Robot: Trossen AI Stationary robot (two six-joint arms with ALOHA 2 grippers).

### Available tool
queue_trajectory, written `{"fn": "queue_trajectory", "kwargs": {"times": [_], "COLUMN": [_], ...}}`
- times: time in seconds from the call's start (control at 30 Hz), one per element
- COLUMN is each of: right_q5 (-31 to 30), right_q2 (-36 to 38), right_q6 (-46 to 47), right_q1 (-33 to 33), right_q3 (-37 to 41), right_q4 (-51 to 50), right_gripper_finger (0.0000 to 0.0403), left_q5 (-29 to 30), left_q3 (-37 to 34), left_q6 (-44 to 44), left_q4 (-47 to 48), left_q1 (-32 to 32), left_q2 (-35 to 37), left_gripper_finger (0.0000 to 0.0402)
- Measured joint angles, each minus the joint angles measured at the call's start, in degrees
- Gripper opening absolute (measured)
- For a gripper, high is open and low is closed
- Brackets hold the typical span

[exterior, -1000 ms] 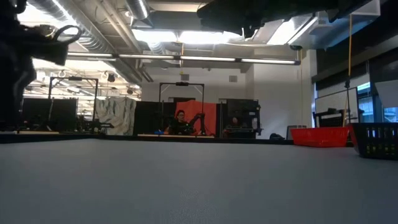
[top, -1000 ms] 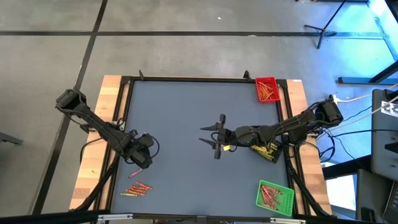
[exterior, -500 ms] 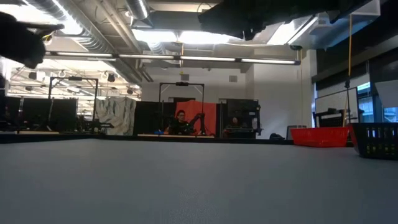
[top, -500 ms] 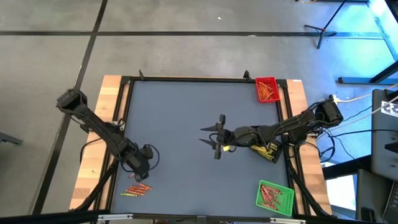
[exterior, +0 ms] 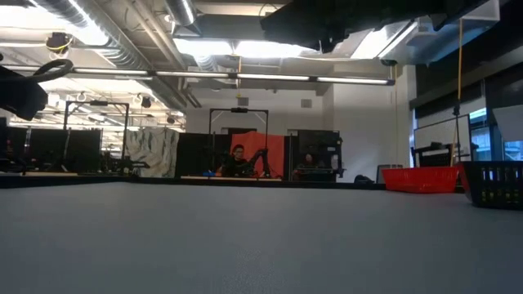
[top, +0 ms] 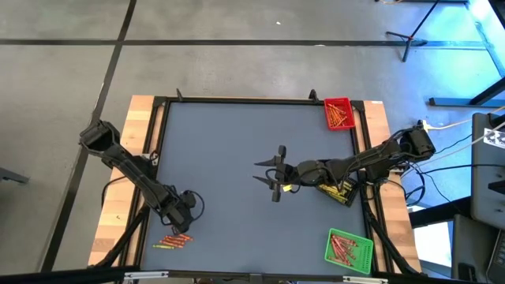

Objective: Sort crayons
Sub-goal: Put the red crayon into the green basket

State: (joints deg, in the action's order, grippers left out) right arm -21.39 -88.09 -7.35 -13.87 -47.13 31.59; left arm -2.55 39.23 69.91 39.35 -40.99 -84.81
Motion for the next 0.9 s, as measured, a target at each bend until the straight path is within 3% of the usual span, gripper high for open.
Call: {"fn": "queue_trajectory", "kwargs": {"times": [0.37,0.5,0.73,0.9], "right_q5": [0.02,-0.03,0.96,-2.61], "right_q2": [0.06,0.07,0.07,0.07], "right_q6": [0.06,-0.30,1.04,4.28], "right_q1": [0.00,0.00,0.00,0.04], "right_q3": [-0.01,0.00,-0.04,-0.04], "right_q4": [-1.72,-3.35,-2.58,-2.66], "right_gripper_finger": [0.0195,0.0195,0.0195,0.0204], "left_q5": [-1.85,-0.86,8.02,17.48], "left_q3": [0.04,0.19,4.80,8.60], "left_q6": [-6.64,-7.58,-11.60,-16.30], "left_q4": [-0.37,0.22,5.92,6.39], "left_q1": [3.15,3.14,3.50,3.58], "left_q2": [-0.75,0.39,4.88,7.61], "left_gripper_finger": [0.0012,0.0008,0.0007,0.0005]}}
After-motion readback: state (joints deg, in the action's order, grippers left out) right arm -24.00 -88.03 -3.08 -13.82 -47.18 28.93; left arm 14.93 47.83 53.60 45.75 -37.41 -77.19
